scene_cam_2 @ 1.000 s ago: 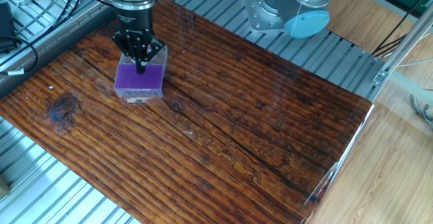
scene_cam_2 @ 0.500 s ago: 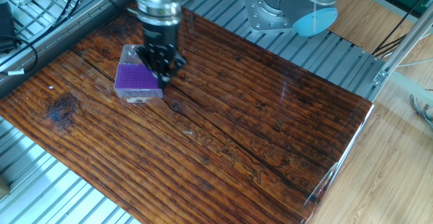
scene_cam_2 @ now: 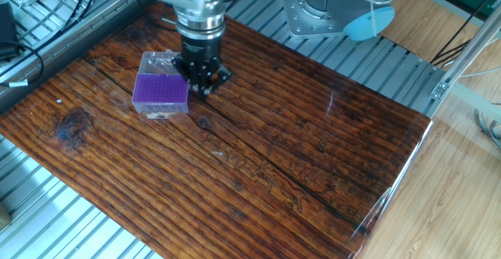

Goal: Insert a small pipette tip into the holder for small pipette tips

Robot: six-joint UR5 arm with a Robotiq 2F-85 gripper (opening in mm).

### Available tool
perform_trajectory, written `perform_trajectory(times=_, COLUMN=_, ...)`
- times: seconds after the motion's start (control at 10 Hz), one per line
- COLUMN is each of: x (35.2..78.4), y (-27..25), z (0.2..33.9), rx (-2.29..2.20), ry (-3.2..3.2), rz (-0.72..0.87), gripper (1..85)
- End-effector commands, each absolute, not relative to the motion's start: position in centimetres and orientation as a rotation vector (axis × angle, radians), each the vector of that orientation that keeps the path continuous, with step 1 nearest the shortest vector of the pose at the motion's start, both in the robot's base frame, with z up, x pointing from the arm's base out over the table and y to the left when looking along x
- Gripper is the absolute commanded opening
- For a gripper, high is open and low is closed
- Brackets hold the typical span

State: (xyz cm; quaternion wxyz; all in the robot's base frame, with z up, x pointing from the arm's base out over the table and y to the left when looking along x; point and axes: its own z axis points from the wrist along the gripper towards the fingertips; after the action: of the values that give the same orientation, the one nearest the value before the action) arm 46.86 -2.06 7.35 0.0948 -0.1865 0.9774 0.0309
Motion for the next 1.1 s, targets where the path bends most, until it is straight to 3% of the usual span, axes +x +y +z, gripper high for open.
perform_trajectory(times=0.0, x=43.3, y=-2.2, z=7.0, rx=-0.899, ry=2.942, rz=0.105, gripper=16.0)
perform_trajectory(times=0.2, x=43.3, y=0.0, z=6.9, rx=-0.896, ry=2.909, rz=0.231, gripper=19.0)
perform_trajectory(times=0.5, x=46.2, y=4.9, z=7.7, rx=-0.852, ry=2.849, rz=0.255, gripper=20.0)
perform_trajectory(times=0.8, x=47.5, y=9.4, z=9.4, rx=-0.853, ry=2.854, rz=0.083, gripper=19.3)
perform_trajectory(times=1.0, x=47.5, y=11.8, z=8.5, rx=-0.885, ry=2.843, rz=0.047, gripper=19.7)
